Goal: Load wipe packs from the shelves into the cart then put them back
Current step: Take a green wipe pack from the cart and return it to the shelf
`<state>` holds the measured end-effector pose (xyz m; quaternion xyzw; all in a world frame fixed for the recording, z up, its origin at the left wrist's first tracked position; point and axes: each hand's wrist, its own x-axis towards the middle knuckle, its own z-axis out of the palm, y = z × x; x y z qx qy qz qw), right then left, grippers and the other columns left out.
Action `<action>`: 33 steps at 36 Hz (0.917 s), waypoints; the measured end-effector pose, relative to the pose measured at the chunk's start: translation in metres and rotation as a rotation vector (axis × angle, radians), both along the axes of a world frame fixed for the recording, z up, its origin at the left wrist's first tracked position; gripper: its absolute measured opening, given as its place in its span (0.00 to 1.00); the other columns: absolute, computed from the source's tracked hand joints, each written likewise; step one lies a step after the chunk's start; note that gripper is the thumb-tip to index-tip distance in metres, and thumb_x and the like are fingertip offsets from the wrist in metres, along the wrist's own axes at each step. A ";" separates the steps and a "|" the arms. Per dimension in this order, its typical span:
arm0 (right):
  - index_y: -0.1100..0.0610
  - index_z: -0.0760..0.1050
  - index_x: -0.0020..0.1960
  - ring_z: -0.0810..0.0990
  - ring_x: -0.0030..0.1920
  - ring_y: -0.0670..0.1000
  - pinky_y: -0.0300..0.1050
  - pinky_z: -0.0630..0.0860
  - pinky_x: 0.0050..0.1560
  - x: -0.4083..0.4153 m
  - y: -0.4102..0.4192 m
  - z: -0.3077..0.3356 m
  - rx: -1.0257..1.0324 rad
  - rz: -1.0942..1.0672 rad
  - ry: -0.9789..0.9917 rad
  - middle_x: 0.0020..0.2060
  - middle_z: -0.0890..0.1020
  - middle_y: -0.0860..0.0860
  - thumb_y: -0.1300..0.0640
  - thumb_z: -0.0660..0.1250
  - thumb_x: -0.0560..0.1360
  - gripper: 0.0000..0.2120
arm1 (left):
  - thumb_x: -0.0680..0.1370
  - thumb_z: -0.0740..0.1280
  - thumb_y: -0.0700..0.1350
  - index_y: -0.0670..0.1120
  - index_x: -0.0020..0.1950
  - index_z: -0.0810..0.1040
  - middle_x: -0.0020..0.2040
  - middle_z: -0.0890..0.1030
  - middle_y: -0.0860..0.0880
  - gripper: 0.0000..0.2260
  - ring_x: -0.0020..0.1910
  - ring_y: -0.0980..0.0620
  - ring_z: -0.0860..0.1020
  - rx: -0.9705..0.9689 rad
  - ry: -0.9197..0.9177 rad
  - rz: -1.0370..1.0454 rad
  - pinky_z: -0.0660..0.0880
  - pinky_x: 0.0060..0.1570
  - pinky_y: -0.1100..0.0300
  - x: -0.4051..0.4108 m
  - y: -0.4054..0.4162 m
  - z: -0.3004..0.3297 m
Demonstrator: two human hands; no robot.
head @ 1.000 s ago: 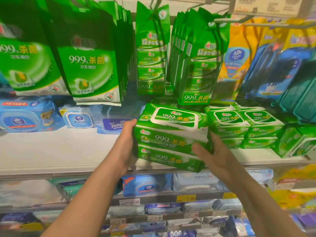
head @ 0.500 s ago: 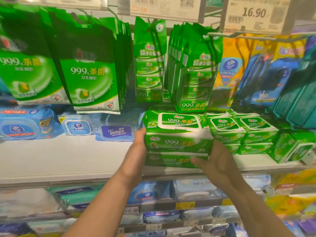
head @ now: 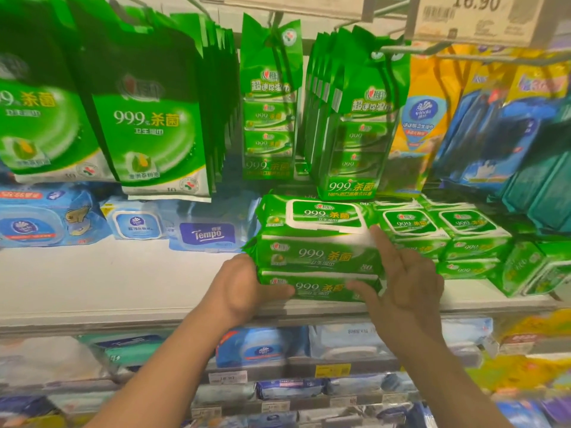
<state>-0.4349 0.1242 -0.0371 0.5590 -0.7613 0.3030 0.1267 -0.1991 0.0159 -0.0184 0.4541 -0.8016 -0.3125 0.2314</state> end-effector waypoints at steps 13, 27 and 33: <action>0.40 0.59 0.78 0.65 0.54 0.59 0.58 0.65 0.54 -0.002 -0.023 0.003 -0.003 -0.198 0.131 0.57 0.69 0.58 0.39 0.76 0.69 0.43 | 0.75 0.77 0.51 0.59 0.60 0.84 0.57 0.85 0.55 0.14 0.54 0.55 0.80 -0.081 -0.059 -0.008 0.66 0.40 0.70 -0.022 -0.009 -0.001; 0.53 0.66 0.76 0.68 0.56 0.61 0.58 0.65 0.55 0.001 -0.027 0.000 -0.122 -0.204 0.090 0.57 0.72 0.61 0.40 0.75 0.71 0.39 | 0.74 0.75 0.59 0.54 0.64 0.75 0.55 0.80 0.56 0.22 0.54 0.53 0.78 -0.061 0.002 0.171 0.69 0.48 0.61 -0.017 -0.014 -0.009; 0.47 0.75 0.47 0.75 0.38 0.44 0.39 0.68 0.36 0.014 -0.007 0.006 -0.012 0.100 -0.344 0.33 0.76 0.42 0.48 0.66 0.80 0.05 | 0.76 0.71 0.59 0.48 0.40 0.73 0.34 0.78 0.51 0.16 0.36 0.52 0.76 -0.080 0.227 0.363 0.69 0.36 0.60 -0.015 0.014 -0.004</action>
